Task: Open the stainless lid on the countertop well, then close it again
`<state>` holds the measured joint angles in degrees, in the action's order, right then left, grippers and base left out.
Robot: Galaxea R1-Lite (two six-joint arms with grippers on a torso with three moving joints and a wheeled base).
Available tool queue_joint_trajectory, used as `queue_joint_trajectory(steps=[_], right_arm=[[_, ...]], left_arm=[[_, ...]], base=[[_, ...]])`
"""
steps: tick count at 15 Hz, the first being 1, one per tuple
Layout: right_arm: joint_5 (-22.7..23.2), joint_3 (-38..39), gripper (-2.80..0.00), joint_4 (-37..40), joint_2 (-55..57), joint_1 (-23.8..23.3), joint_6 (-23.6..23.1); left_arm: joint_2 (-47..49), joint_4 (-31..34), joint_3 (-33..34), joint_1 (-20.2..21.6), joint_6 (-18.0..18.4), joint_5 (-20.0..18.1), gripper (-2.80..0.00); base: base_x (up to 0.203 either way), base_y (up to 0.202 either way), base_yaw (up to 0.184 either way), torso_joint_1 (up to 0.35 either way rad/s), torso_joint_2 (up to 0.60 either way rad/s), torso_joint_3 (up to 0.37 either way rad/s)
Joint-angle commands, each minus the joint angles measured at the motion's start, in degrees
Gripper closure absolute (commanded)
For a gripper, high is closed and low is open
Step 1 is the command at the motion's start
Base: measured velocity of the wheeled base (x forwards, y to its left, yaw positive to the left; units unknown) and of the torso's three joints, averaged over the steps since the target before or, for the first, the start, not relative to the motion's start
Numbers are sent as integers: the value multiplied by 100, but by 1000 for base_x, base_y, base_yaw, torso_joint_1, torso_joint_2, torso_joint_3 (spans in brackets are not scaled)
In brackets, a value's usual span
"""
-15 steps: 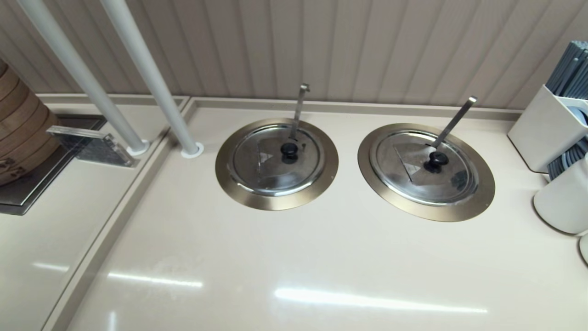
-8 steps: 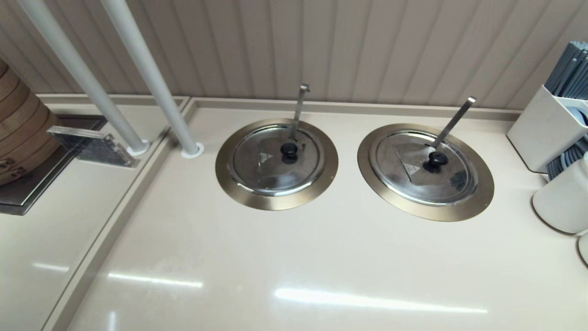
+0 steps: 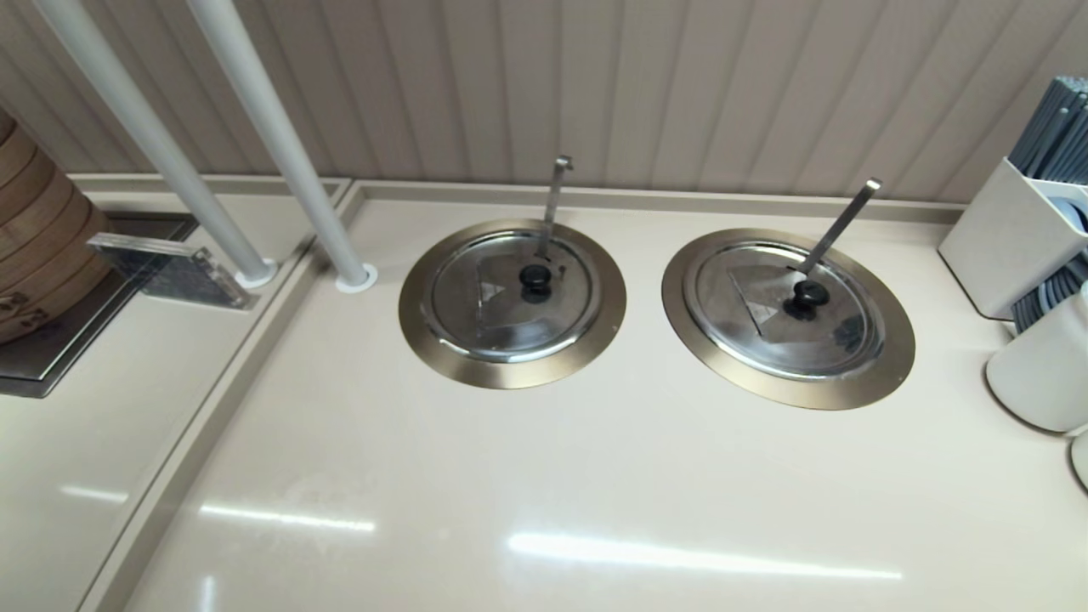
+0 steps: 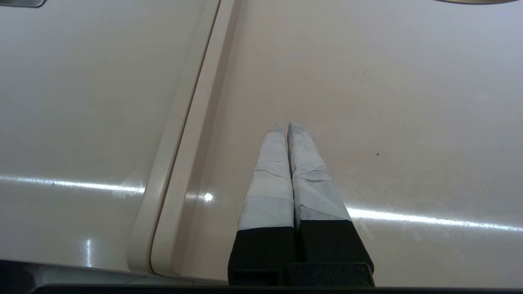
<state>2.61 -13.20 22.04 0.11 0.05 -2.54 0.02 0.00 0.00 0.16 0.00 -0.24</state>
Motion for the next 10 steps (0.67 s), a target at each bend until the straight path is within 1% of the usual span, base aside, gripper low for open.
queue_joint_trajectory(steps=[1,2,3,4,5,7,10], right_arm=[[33,697,0,-1178,1,4,-33],[8,1106,0,-2038,1,4,-227],[-18,1332,0,-2420,0,4,-432],[-40,1355,0,-2347,1,4,-608],[-50,1351,0,-2304,6,4,-621],[-64,1348,0,-2300,6,4,-453],[-59,1355,0,-2291,0,4,-471]], left_arm=[[6,0,0,2,0,-2,0],[6,0,0,2,0,-2,0],[6,0,0,2,0,-2,0],[6,0,0,2,0,-2,0],[6,0,0,2,0,-2,0],[6,0,0,2,0,-2,0],[6,0,0,2,0,-2,0]], base=[[0,0,0,0,0,0],[0,0,0,0,0,0],[0,0,0,0,0,0],[0,0,0,0,0,0],[0,0,0,0,0,0],[0,0,0,0,0,0],[0,0,0,0,0,0]])
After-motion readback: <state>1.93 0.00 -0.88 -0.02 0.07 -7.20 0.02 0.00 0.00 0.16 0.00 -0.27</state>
